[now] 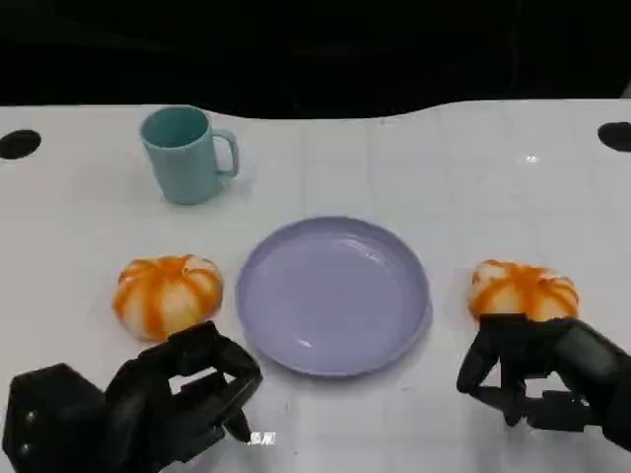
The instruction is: Grasp the bread from the table and place it into the plate.
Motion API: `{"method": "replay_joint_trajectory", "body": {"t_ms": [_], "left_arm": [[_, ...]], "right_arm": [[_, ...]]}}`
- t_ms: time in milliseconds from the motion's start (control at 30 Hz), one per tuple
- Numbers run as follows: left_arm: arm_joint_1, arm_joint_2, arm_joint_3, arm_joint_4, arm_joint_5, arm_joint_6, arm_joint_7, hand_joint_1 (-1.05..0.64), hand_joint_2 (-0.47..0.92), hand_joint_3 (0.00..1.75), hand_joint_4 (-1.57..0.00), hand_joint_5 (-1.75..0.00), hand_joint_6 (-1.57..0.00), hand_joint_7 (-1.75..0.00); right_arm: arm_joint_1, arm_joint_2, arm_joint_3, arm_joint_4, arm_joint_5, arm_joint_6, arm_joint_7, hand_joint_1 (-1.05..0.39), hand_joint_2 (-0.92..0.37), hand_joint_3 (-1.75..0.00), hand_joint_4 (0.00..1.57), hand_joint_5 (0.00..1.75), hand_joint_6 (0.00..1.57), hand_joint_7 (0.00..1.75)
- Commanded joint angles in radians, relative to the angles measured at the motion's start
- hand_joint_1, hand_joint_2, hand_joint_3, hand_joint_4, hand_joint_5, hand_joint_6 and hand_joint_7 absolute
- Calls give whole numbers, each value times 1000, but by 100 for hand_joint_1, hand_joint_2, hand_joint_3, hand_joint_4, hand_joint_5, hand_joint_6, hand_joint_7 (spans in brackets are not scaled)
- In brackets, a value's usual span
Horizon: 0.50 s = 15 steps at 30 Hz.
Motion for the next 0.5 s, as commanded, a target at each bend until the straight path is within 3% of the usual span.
{"method": "replay_joint_trajectory", "body": {"t_ms": [33,500], "left_arm": [[5,13,12,-3,-8,-8,-10,-51,92,31,-72,-175,-74,-137],[2,10,13,2,-10,-10,-10,-51,92,31,-72,-175,-74,-138]], "right_arm": [[-2,-8,-5,-2,-5,-9,-3,-38,-92,-25,64,168,64,123],[-3,-6,-6,-9,-2,2,1,-37,-92,-25,64,165,65,121]]}}
